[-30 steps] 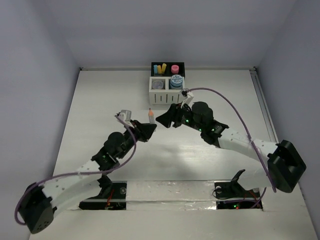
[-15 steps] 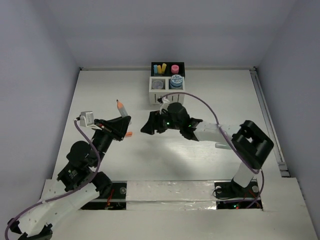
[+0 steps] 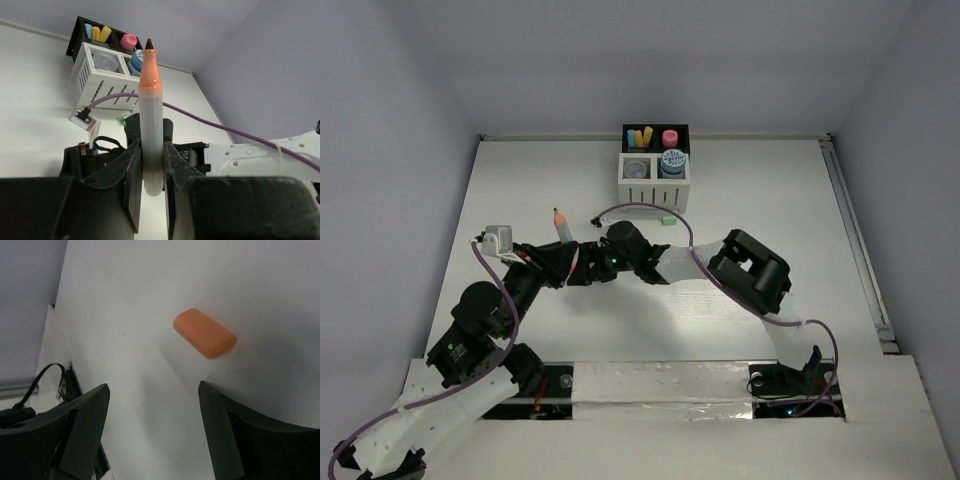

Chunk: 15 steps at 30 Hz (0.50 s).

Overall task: Sort the stationery into containers
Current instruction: Pick up the pen from the center of the board, then close the pen cap on the pen.

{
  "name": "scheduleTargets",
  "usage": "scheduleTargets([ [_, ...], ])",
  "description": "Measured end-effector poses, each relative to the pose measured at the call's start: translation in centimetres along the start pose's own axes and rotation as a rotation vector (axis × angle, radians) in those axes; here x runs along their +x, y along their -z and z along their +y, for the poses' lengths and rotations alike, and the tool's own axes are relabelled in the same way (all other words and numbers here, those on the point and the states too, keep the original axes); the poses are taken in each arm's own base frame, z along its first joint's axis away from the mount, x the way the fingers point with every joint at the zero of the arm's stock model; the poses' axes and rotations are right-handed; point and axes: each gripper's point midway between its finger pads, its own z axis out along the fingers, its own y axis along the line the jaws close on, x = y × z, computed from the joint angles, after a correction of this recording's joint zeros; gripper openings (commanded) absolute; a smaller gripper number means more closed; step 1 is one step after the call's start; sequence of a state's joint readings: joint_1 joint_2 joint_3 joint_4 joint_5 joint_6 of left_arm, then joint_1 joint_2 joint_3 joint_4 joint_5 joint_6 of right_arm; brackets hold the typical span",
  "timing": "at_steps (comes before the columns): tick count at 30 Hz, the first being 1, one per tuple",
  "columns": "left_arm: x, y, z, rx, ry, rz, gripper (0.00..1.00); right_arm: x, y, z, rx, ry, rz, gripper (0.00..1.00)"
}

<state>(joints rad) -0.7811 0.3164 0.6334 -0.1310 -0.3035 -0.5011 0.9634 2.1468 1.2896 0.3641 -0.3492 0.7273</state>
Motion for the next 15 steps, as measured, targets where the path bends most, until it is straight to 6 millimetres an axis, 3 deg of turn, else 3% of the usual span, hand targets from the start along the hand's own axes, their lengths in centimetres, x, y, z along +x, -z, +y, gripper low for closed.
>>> scheduleTargets([
  [15, -0.2, 0.2, -0.3, 0.013, -0.004, -0.002, 0.00, -3.2, -2.9, -0.2, 0.023, -0.010, -0.094, 0.80],
])
